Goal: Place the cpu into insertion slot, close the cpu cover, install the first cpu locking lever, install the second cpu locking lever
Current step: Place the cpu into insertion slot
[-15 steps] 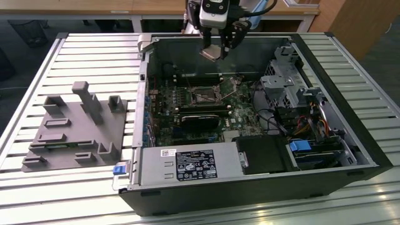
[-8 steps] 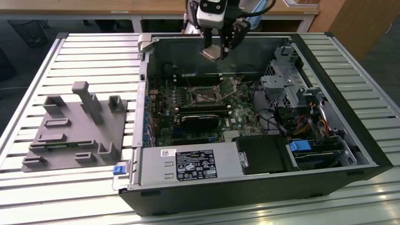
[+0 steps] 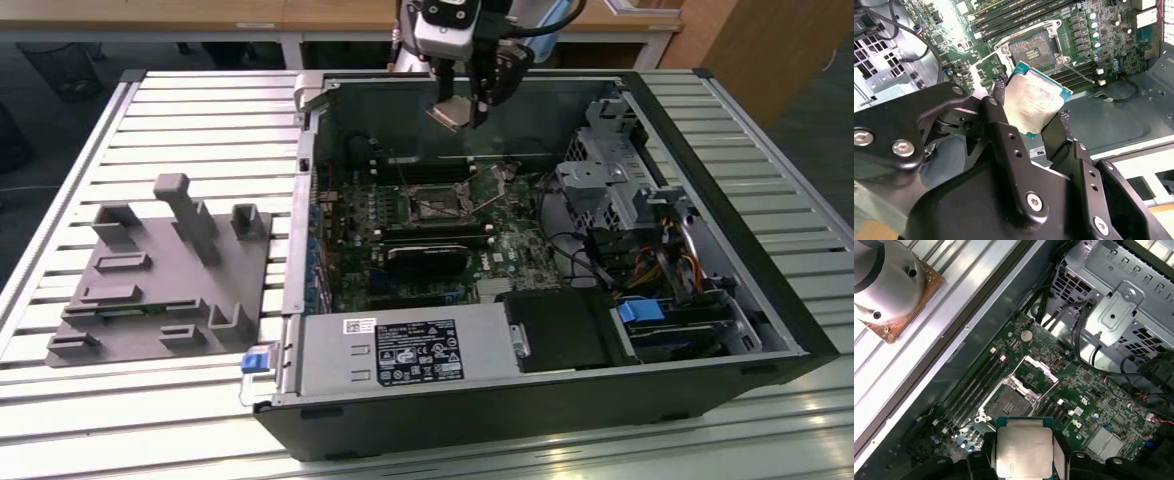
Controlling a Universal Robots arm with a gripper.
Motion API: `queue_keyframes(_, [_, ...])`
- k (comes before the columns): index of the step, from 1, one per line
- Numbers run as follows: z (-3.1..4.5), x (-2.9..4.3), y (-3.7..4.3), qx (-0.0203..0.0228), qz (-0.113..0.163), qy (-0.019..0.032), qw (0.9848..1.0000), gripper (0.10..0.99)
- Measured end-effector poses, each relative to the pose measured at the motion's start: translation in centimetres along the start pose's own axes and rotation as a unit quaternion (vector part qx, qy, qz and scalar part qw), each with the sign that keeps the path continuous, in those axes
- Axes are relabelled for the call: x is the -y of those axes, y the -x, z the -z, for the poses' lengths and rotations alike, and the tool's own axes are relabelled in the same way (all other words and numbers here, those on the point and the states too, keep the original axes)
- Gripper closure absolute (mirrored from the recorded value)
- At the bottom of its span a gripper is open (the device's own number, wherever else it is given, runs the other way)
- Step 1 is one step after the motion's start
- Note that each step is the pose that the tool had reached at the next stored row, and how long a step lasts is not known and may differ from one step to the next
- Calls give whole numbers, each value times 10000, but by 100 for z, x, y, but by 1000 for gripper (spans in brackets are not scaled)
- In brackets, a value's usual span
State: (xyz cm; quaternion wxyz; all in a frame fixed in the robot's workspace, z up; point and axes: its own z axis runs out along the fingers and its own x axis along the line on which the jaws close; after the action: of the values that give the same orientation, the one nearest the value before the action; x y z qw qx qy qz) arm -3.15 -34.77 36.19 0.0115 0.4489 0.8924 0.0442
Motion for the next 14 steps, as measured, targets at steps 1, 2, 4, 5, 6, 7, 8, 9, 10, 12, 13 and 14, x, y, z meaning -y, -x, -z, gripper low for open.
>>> queue_keyframes(1, [0,0,0,3,-33,1,10000,545])
queue_keyframes(2, [0,0,0,6,-67,1,10000,545])
queue_keyframes(4, [-1,0,0,12,-133,3,9999,545])
queue_keyframes(5, [-1,0,0,15,-165,3,9999,545])
queue_keyframes(6, [-1,0,0,18,-197,3,9998,545])
queue_keyframes(7, [-1,0,0,21,-230,4,9997,545])
queue_keyframes(8, [-1,0,0,24,-262,5,9997,545])
queue_keyframes(9, [-1,0,0,27,-297,6,9996,545])
queue_keyframes(10, [-1,0,0,30,-330,6,9995,545])
queue_keyframes(12, [-1,0,0,36,-394,7,9992,545])
queue_keyframes(13, [-2,0,0,38,-427,8,9991,545])
queue_keyframes(14, [-2,0,0,41,-460,9,9989,545])
